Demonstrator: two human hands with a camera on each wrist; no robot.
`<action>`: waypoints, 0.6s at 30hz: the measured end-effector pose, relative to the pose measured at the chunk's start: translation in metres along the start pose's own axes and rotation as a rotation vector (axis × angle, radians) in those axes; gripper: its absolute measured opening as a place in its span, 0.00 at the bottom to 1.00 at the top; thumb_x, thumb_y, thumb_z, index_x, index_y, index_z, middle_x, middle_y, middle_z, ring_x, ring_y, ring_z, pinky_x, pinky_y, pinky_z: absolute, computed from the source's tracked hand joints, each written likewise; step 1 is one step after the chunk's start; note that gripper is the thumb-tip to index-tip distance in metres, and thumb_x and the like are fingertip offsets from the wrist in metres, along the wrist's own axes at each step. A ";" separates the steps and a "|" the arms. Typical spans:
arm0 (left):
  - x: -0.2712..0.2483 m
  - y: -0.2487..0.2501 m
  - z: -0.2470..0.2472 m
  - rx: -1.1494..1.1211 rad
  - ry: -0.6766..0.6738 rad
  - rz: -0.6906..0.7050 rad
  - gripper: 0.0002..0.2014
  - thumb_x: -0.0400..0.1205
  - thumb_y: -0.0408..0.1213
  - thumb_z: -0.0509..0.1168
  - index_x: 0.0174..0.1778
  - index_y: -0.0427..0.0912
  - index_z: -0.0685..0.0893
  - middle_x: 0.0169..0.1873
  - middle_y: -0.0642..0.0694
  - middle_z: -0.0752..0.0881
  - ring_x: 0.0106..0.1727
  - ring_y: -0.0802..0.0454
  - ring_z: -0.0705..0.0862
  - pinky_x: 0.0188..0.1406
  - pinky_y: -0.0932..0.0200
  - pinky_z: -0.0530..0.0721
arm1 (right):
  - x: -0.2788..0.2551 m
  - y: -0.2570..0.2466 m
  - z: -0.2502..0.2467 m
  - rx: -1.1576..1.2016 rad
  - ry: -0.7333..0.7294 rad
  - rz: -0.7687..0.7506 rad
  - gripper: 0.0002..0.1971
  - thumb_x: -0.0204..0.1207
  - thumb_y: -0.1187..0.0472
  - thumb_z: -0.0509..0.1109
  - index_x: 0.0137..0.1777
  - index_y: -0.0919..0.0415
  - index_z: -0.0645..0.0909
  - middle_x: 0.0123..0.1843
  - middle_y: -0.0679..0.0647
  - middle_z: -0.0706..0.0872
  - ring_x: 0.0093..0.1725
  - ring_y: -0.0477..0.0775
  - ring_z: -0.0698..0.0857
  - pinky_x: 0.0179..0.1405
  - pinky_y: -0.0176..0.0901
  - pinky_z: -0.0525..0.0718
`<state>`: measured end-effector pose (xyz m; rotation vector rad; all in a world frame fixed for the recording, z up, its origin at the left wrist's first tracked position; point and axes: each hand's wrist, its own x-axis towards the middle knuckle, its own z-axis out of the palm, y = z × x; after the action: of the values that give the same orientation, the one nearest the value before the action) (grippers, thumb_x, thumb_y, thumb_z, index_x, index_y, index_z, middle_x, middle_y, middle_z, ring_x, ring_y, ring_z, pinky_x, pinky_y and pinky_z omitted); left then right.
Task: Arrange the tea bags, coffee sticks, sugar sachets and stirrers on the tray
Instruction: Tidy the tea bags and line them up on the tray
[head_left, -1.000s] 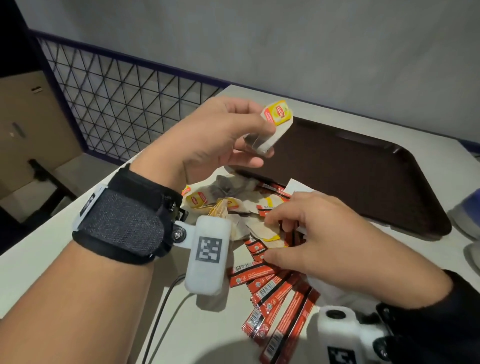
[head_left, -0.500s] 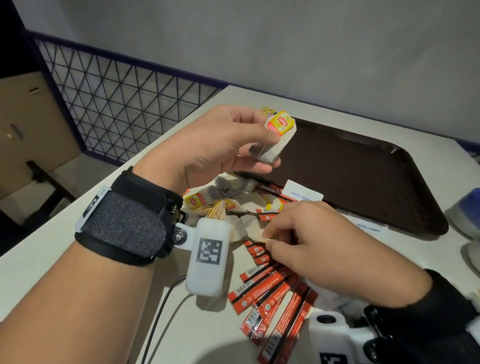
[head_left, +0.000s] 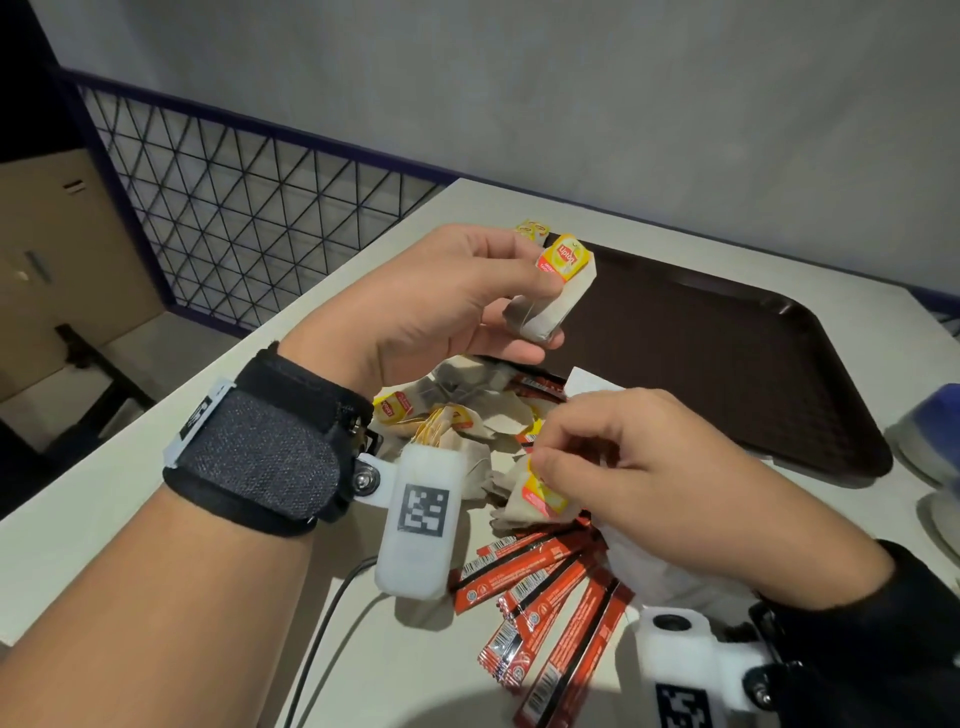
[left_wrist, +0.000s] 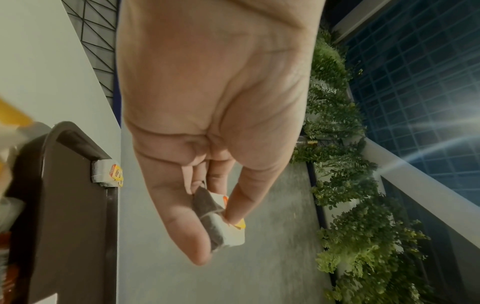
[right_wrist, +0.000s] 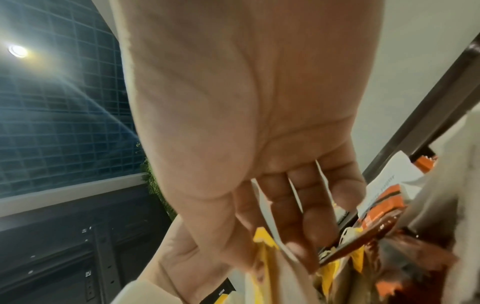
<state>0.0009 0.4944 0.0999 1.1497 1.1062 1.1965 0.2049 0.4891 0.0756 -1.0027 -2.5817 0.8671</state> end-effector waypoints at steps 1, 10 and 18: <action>0.000 0.000 0.000 -0.004 -0.002 -0.003 0.01 0.85 0.29 0.70 0.49 0.39 0.85 0.40 0.41 0.91 0.41 0.45 0.93 0.30 0.62 0.90 | 0.000 0.001 0.001 -0.002 -0.025 0.018 0.12 0.83 0.53 0.70 0.37 0.49 0.87 0.36 0.45 0.90 0.36 0.44 0.87 0.39 0.52 0.87; 0.002 -0.004 0.001 -0.015 -0.024 -0.019 0.04 0.85 0.29 0.69 0.45 0.40 0.85 0.39 0.41 0.92 0.43 0.42 0.94 0.33 0.58 0.92 | -0.002 0.001 -0.018 0.334 -0.017 -0.025 0.05 0.79 0.63 0.77 0.43 0.56 0.92 0.40 0.54 0.93 0.40 0.52 0.90 0.40 0.45 0.87; 0.005 -0.013 0.006 0.123 -0.084 -0.014 0.04 0.84 0.32 0.71 0.50 0.35 0.89 0.36 0.44 0.90 0.36 0.51 0.90 0.41 0.52 0.93 | -0.002 0.007 -0.024 0.511 0.324 -0.115 0.09 0.75 0.66 0.79 0.53 0.54 0.92 0.39 0.61 0.89 0.38 0.61 0.88 0.39 0.50 0.88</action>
<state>0.0086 0.4992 0.0873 1.2719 1.1348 1.0719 0.2200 0.5029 0.0906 -0.7591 -1.9806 1.1449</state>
